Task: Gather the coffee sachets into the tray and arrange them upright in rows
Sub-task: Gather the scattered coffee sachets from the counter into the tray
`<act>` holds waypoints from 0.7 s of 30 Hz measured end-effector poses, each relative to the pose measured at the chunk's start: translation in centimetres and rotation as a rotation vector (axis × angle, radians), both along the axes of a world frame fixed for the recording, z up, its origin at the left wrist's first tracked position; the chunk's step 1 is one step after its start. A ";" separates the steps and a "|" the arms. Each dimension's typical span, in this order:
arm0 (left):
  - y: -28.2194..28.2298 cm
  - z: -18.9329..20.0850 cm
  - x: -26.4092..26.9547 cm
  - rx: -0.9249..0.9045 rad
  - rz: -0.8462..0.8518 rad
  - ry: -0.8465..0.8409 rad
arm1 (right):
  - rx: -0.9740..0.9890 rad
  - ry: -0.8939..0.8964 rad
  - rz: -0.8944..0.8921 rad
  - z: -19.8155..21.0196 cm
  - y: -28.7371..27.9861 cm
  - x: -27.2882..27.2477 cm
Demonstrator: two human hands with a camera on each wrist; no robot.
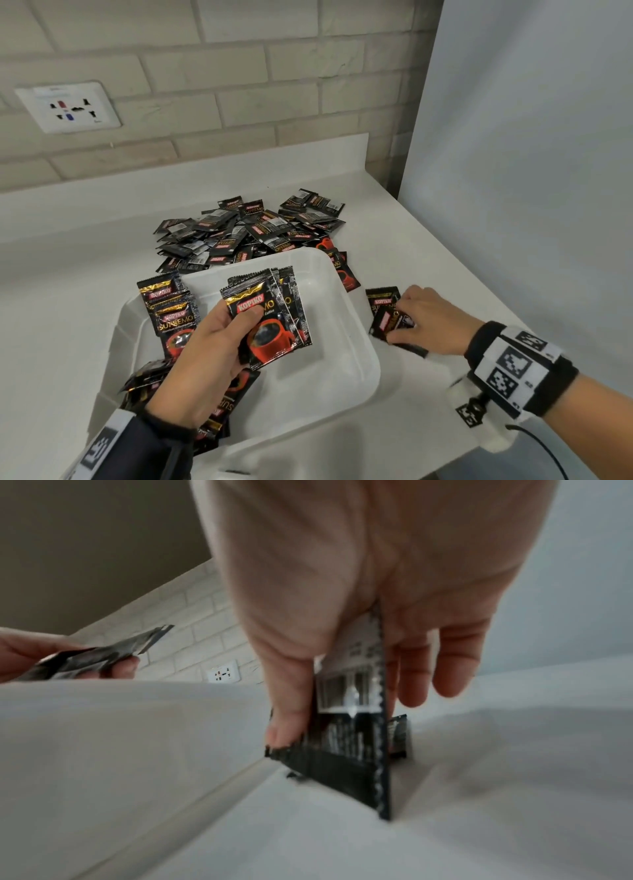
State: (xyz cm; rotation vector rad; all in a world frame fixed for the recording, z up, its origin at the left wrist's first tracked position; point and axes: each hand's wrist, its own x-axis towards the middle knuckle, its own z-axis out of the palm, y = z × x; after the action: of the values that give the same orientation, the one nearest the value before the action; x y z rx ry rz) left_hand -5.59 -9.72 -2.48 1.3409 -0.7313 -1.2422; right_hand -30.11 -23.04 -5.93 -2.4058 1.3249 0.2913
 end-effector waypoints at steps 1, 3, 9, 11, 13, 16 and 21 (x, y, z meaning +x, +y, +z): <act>0.0 0.0 0.1 0.003 0.012 0.003 | -0.021 -0.004 -0.024 -0.1 -0.4 0.3; -0.1 0.2 0.4 0.011 0.037 -0.007 | -0.016 0.010 -0.069 -0.3 -1.0 1.1; -0.5 1.1 1.5 -0.012 0.076 0.001 | 0.096 -0.100 -0.190 -0.8 -2.1 2.8; -0.6 1.5 1.9 -0.013 0.071 -0.006 | 0.145 -0.197 -0.251 -0.9 -2.4 3.1; -0.7 1.9 2.2 -0.024 0.078 -0.016 | 0.174 -0.250 -0.280 -1.2 -2.7 3.1; -1.1 2.5 2.7 -0.047 0.111 -0.044 | 0.216 -0.285 -0.289 -1.3 -3.4 2.9; -2.1 3.2 3.5 -0.046 0.211 -0.090 | 0.044 -0.558 -0.383 1.4 -4.8 2.5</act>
State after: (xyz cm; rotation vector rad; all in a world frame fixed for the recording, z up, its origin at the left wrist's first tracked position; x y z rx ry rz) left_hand -2.13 -11.85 0.77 1.4051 -0.6585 -0.9979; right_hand -27.57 -27.85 -4.52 -1.9278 1.4306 -0.4199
